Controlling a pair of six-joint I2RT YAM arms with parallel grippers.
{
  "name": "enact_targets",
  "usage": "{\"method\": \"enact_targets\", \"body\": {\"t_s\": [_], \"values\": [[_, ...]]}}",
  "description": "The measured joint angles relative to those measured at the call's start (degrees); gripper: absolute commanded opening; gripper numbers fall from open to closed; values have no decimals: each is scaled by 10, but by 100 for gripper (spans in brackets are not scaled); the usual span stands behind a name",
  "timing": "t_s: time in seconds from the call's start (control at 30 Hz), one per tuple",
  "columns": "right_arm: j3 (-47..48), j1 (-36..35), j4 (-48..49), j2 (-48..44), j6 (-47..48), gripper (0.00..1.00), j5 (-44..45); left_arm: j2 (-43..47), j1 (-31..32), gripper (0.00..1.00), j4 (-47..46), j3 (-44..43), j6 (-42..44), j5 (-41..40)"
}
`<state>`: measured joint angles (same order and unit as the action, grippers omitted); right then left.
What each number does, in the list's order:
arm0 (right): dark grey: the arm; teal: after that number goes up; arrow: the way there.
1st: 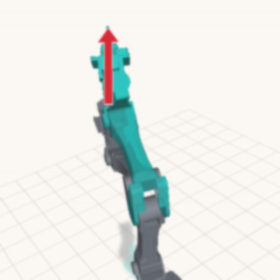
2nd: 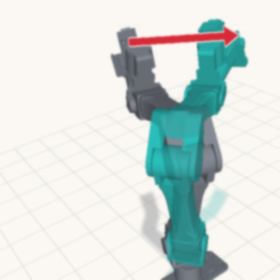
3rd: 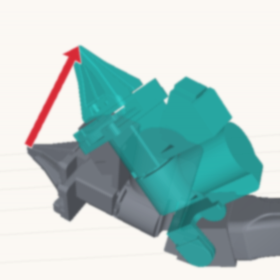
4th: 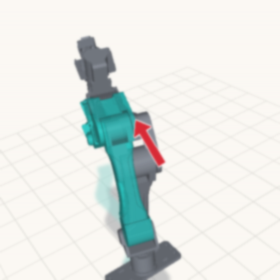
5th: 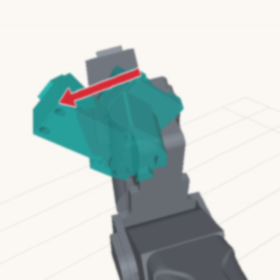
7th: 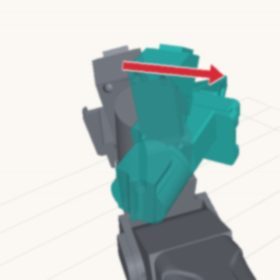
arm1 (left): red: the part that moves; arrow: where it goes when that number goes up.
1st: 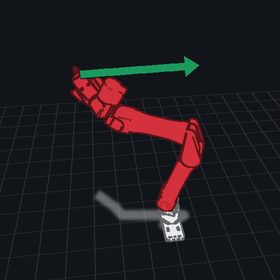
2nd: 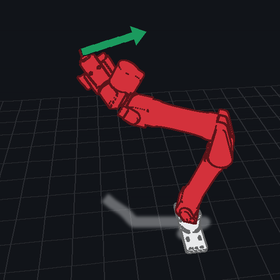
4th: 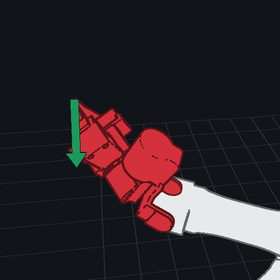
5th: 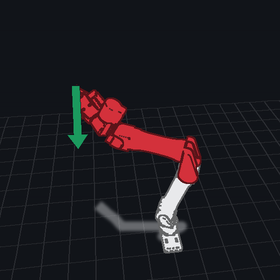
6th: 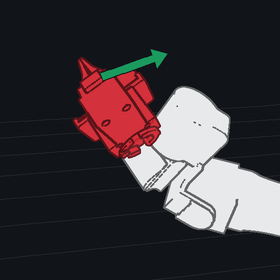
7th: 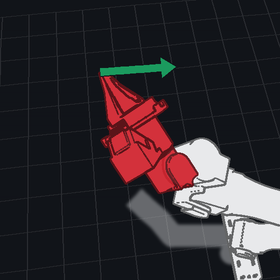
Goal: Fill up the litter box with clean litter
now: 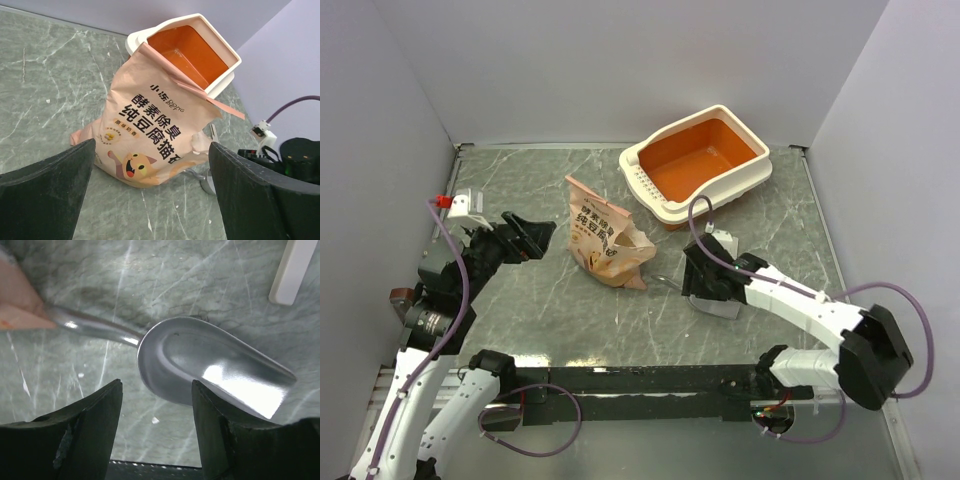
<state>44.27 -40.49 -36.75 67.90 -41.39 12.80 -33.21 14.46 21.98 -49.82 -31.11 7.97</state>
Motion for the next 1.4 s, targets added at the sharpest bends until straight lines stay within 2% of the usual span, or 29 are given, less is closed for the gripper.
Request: {"method": "enact_targets", "body": {"t_s": [0.2,0.33,0.67,0.77,0.8,0.83,1.0,1.13,1.17,1.2,1.3,1.37,1.4], "values": [[10,13,7,69,-80,58,-1,0,0,99,2,0,0,0],[10,19,15,82,-119,58,0,2,0,99,2,1,0,0],[12,34,39,121,-162,55,2,4,0,99,2,1,1,2],[12,37,53,137,-172,35,-2,3,0,99,2,4,1,3],[12,37,59,139,-174,21,-3,3,0,99,2,5,1,4],[12,37,65,141,-176,16,-4,2,0,99,2,7,1,4],[13,39,75,141,-174,0,-4,-1,0,99,2,10,1,4],[16,41,73,141,-165,0,-5,-1,0,99,2,11,1,4],[16,41,73,141,-163,3,-5,-1,0,99,2,11,1,4],[16,41,73,141,-162,21,-5,-1,0,99,2,11,1,4],[16,42,75,141,-157,26,-4,-3,0,99,2,11,1,5],[15,42,76,145,-151,33,-4,-4,0,99,2,11,1,8],[14,42,75,146,-150,33,-4,-5,0,99,2,11,0,9]]}}
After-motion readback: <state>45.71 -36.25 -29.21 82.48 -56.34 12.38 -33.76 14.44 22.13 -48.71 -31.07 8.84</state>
